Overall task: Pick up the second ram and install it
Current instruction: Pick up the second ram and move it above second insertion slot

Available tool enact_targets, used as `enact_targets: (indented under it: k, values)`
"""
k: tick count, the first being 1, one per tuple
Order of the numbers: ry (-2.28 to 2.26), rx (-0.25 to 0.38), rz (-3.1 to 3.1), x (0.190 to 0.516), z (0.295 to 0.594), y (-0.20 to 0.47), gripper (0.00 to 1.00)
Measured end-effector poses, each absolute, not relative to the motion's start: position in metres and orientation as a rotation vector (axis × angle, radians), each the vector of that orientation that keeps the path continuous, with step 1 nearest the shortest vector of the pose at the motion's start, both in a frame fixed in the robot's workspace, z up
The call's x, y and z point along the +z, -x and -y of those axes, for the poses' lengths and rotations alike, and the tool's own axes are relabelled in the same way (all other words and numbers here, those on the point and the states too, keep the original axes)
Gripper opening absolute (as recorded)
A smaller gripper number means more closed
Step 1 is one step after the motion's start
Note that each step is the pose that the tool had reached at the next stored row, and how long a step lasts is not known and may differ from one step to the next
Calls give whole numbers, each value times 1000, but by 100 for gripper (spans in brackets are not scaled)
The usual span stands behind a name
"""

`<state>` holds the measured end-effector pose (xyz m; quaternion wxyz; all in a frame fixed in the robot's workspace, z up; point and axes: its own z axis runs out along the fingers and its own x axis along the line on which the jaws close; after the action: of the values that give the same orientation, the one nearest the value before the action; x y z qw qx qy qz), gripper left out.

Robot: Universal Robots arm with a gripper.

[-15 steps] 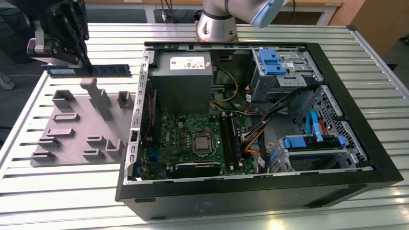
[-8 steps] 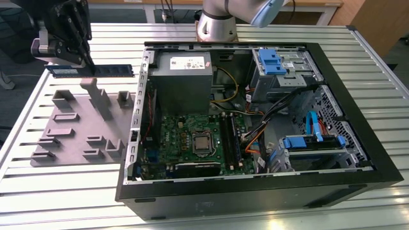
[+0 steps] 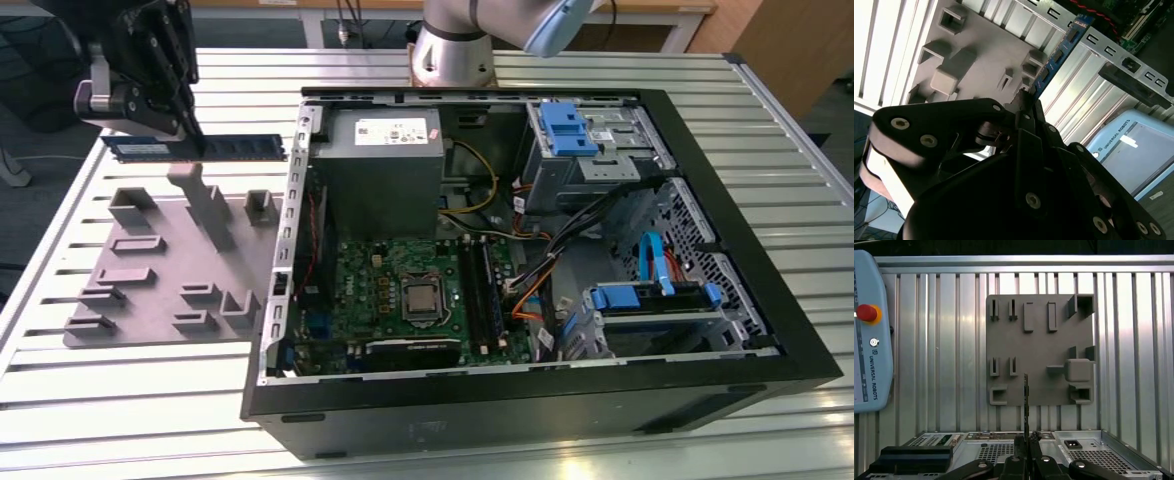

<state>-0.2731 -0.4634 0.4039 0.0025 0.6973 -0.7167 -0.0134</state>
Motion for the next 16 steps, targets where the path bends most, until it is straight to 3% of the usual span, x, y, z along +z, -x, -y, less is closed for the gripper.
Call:
enact_targets:
  k: [16]
  values:
    - [-2187,-42,2248,404,463,265,14]
